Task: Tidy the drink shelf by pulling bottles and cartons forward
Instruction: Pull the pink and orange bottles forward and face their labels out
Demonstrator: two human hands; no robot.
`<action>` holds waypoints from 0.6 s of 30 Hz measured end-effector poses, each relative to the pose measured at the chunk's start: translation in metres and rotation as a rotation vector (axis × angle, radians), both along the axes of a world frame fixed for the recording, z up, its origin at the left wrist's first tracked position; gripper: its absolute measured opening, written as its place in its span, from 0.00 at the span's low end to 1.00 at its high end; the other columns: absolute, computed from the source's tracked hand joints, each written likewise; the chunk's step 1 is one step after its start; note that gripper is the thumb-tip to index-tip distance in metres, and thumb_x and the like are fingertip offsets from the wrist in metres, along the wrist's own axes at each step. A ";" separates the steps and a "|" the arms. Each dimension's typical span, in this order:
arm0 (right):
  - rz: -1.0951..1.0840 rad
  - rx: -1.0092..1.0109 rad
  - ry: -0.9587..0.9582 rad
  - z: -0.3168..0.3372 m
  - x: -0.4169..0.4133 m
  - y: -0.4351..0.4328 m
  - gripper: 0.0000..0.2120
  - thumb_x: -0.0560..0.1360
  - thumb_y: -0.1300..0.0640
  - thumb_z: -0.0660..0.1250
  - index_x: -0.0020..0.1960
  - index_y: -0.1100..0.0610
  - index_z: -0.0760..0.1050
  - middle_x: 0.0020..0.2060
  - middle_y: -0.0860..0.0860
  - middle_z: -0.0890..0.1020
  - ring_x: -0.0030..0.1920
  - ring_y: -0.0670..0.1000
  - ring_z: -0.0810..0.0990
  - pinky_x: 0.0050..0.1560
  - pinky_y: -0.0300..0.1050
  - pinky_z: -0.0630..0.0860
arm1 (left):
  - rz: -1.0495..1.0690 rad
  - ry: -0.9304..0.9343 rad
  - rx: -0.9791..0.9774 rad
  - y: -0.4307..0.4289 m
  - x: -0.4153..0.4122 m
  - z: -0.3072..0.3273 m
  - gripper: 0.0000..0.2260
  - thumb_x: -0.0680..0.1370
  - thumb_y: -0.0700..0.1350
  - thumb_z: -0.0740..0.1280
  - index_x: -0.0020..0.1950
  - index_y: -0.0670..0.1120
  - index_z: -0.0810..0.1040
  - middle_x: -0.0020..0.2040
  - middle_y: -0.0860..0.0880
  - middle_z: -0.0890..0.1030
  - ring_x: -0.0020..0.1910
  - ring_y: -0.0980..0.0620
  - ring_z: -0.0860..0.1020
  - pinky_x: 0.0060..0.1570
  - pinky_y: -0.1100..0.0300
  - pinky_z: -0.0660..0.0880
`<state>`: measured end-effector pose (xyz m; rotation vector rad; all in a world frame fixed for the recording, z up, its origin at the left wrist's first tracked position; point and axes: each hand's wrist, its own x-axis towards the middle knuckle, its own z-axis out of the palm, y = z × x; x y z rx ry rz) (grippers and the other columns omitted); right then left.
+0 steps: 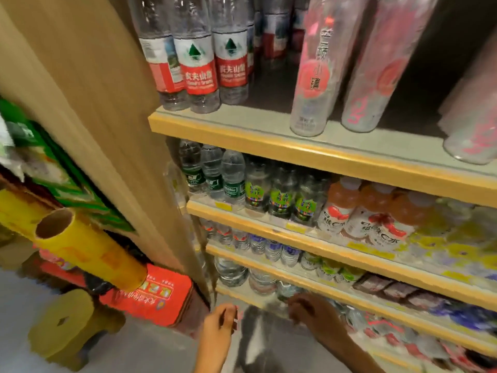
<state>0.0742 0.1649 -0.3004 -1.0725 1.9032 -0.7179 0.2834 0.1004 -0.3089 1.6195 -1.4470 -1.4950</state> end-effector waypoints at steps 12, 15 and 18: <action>-0.550 -0.572 0.033 0.145 -0.051 -0.001 0.06 0.78 0.62 0.65 0.51 0.56 0.79 0.37 0.47 0.85 0.41 0.44 0.82 0.44 0.32 0.76 | -0.619 0.126 -0.561 -0.077 -0.110 0.152 0.07 0.81 0.47 0.62 0.50 0.54 0.79 0.44 0.57 0.82 0.45 0.64 0.78 0.45 0.70 0.74; -0.651 -0.813 0.300 0.204 -0.091 -0.011 0.05 0.78 0.59 0.65 0.52 0.53 0.78 0.40 0.47 0.84 0.43 0.44 0.81 0.44 0.32 0.74 | -0.717 0.174 -1.036 -0.084 -0.158 0.201 0.08 0.81 0.45 0.62 0.57 0.47 0.79 0.52 0.56 0.80 0.50 0.62 0.77 0.50 0.71 0.71; -0.814 -0.915 0.525 0.236 -0.126 -0.022 0.10 0.77 0.59 0.66 0.58 0.58 0.75 0.50 0.51 0.80 0.49 0.48 0.78 0.48 0.33 0.73 | -0.784 0.096 -1.527 -0.097 -0.207 0.226 0.12 0.79 0.44 0.63 0.56 0.39 0.79 0.51 0.45 0.81 0.50 0.50 0.79 0.48 0.60 0.75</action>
